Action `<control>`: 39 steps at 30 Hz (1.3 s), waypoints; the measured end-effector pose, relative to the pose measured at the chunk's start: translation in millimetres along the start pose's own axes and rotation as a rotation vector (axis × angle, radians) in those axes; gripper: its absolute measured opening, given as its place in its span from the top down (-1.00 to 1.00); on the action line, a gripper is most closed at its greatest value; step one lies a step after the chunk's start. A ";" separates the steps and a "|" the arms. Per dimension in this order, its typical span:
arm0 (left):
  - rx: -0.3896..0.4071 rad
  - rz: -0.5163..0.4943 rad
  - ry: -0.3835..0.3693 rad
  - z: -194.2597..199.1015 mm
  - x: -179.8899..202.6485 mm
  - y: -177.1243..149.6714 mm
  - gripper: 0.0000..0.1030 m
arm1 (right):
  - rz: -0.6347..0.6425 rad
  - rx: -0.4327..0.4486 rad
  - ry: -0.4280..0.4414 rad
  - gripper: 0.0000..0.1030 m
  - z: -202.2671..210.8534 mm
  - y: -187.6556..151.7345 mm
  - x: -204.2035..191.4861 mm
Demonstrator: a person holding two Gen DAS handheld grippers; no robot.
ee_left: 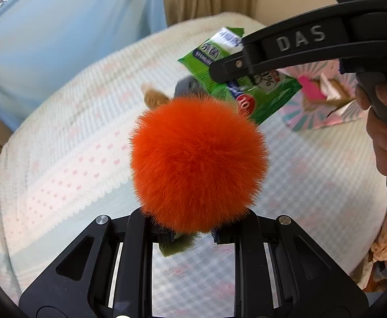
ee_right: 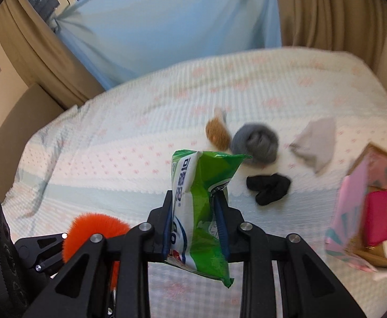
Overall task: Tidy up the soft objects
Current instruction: 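Carry the orange pompom and green packet into the box and open both tools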
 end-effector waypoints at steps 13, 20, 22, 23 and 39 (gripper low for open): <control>0.111 -0.036 -0.053 60.2 52.1 114.3 0.68 | -0.076 0.169 -0.127 0.49 151.1 48.5 50.5; 0.088 0.006 -0.081 47.8 112.7 172.7 0.68 | -0.115 0.170 -0.209 0.49 215.2 46.4 123.6; 0.077 0.018 -0.093 35.3 135.2 186.5 0.68 | -0.124 0.156 -0.232 0.49 228.9 42.3 153.9; 0.068 0.019 -0.098 29.0 146.4 193.6 0.68 | -0.130 0.151 -0.238 0.49 233.2 41.7 162.4; -0.182 0.051 -0.160 -136.7 284.0 221.1 0.68 | -0.251 -0.053 -0.292 0.49 200.3 4.8 343.3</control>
Point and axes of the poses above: each gripper's, at about its wrist camera, not at the fingertips, and z roughly against the way its jaws point, x to its right, y to its top, the point moved 3 cm from there along -z, roughly the way its jaws point, and after that the axes turned 9 degrees about x, right-handed, at the moved point
